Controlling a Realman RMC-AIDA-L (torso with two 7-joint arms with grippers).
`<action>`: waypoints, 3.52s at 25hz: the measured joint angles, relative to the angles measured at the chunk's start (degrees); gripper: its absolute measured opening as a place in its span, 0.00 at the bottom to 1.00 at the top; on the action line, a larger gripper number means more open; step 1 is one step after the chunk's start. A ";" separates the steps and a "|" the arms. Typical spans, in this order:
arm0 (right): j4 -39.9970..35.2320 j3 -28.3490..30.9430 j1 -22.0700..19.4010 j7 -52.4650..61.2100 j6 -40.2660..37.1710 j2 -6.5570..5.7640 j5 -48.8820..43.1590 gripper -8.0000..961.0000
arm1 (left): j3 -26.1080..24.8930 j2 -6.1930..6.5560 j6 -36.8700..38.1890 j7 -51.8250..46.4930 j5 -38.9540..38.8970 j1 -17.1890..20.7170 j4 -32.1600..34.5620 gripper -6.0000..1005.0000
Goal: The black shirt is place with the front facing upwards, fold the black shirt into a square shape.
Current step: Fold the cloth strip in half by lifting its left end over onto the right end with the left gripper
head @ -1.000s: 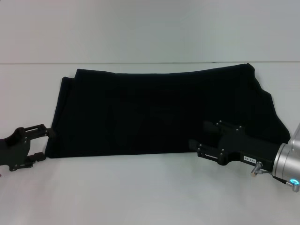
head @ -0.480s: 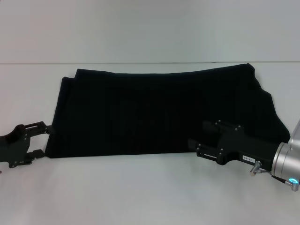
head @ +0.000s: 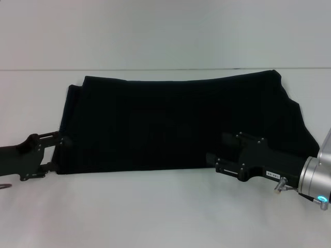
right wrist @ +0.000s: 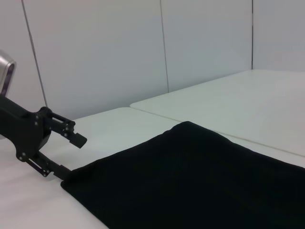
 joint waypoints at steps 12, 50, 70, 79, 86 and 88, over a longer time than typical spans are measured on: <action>0.09 0.04 0.08 0.00 0.36 0.00 0.00 0.80 | -0.65 0.65 2.08 -0.68 -0.25 -0.03 1.29 0.80; 0.61 -0.21 0.79 0.00 1.67 0.09 -0.26 0.80 | 0.06 0.57 -0.88 -2.99 2.59 -0.75 -0.55 0.79; 0.61 -0.21 0.79 0.00 1.80 0.09 -0.08 0.80 | 6.67 0.99 -1.59 -2.12 2.59 -2.95 0.75 0.79; 0.71 -0.20 0.79 0.00 1.68 0.09 -0.03 0.80 | 10.49 0.73 -3.09 -2.78 3.15 -3.70 1.13 0.48; 0.71 -0.20 0.79 0.00 1.44 0.09 0.01 0.80 | 11.39 0.53 -3.74 -2.52 3.44 -3.67 1.39 0.18; 0.71 -0.20 0.81 0.00 1.40 0.09 0.01 0.80 | 11.40 0.53 -3.60 -2.45 3.45 -3.67 1.39 0.10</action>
